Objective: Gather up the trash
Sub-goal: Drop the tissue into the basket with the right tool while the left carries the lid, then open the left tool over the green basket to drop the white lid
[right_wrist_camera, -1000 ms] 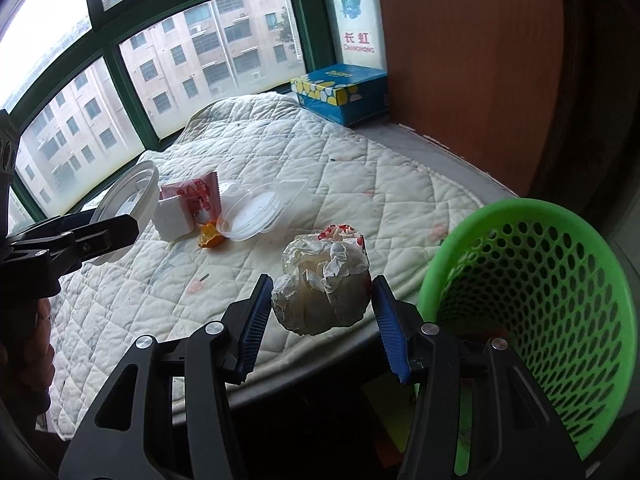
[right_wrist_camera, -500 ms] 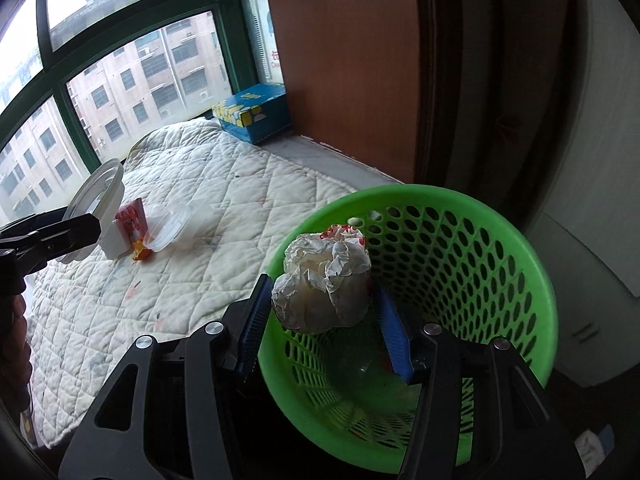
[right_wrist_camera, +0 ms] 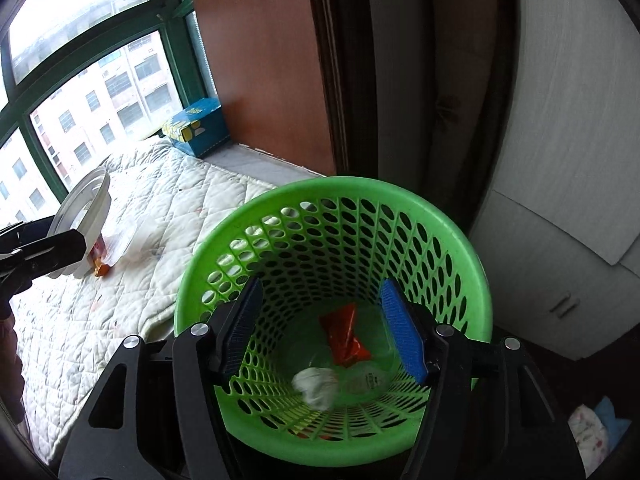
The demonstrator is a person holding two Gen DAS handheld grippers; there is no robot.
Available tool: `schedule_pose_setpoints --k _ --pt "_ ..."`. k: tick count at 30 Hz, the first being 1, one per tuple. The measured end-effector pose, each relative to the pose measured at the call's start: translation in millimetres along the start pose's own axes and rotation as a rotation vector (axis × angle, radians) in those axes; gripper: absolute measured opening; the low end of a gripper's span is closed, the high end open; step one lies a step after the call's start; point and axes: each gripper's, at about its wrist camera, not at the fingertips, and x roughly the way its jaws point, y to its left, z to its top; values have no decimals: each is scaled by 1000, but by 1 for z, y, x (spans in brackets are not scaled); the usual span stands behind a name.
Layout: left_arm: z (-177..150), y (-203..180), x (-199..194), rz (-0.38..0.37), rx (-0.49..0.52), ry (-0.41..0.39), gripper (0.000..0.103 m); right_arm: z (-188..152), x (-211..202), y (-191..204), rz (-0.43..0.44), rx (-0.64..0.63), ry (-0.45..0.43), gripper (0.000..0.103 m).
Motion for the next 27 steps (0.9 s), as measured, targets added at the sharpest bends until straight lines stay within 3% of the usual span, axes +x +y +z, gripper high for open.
schedule_pose_setpoints --k 27 --pt "4 -60 63 -66 63 95 93 -9 -20 -37 -41 73 -51 71"
